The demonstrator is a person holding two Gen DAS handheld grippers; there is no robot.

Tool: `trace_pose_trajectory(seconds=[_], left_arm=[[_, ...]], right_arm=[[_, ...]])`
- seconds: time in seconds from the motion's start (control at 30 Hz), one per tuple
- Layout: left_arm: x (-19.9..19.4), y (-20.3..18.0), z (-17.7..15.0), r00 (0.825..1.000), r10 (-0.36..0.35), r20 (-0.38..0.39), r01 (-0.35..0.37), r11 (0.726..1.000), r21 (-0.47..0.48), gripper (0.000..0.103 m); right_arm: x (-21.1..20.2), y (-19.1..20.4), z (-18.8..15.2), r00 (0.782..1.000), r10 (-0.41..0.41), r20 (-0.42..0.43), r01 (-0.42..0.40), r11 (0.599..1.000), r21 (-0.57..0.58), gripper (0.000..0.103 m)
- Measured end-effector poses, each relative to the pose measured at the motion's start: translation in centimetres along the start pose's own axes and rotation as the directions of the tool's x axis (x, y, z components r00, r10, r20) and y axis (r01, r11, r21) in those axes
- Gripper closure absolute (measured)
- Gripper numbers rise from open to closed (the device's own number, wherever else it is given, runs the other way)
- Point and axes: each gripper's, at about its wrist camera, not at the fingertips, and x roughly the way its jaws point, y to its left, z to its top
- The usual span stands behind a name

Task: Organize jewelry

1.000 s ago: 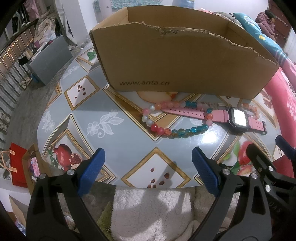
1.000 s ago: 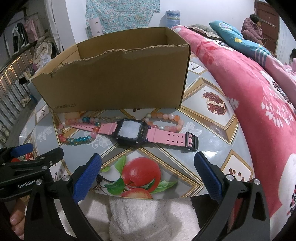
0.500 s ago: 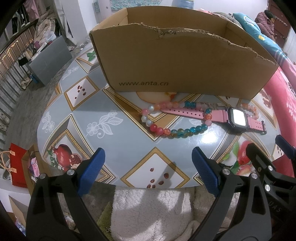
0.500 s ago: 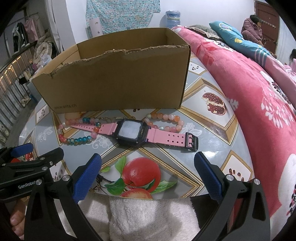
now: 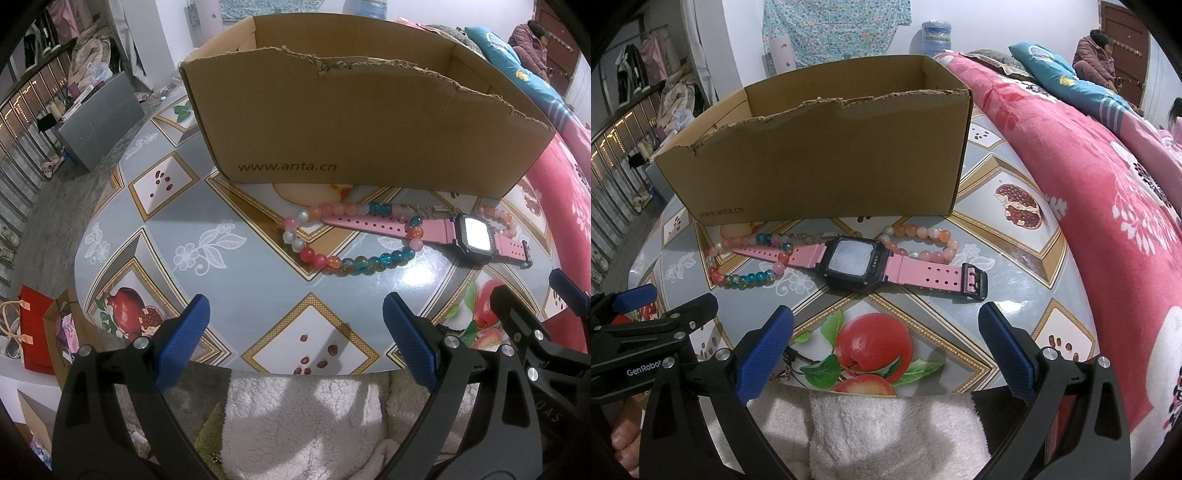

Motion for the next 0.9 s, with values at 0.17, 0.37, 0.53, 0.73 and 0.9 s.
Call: trace_pose_trajectory(seconds=[0.17, 0.37, 0.53, 0.73, 0.9], left_arm=[[0.0, -0.01, 0.0, 1.0, 0.0, 0.0, 0.0, 1.0, 0.0, 0.012], [0.0, 0.0, -0.01, 1.0, 0.0, 0.0, 0.0, 1.0, 0.0, 0.012], [-0.02, 0.01, 0.0, 1.0, 0.0, 0.001, 0.0, 1.0, 0.0, 0.012], [-0.09, 0.04, 0.0, 1.0, 0.002, 0.002, -0.002, 1.0, 0.002, 0.012], [-0.11, 0.06, 0.0, 1.0, 0.002, 0.002, -0.002, 1.0, 0.001, 0.012]], right_arm=[[0.03, 0.08, -0.13, 1.0, 0.0, 0.0, 0.0, 1.0, -0.001, 0.005], [-0.01, 0.07, 0.0, 1.0, 0.0, 0.001, 0.0, 1.0, -0.001, 0.005], [0.02, 0.15, -0.11, 1.0, 0.0, 0.0, 0.0, 1.0, -0.002, 0.005], [0.04, 0.13, -0.08, 1.0, 0.0, 0.0, 0.0, 1.0, -0.003, 0.005], [0.02, 0.11, -0.05, 1.0, -0.001, 0.0, 0.001, 1.0, -0.003, 0.005]])
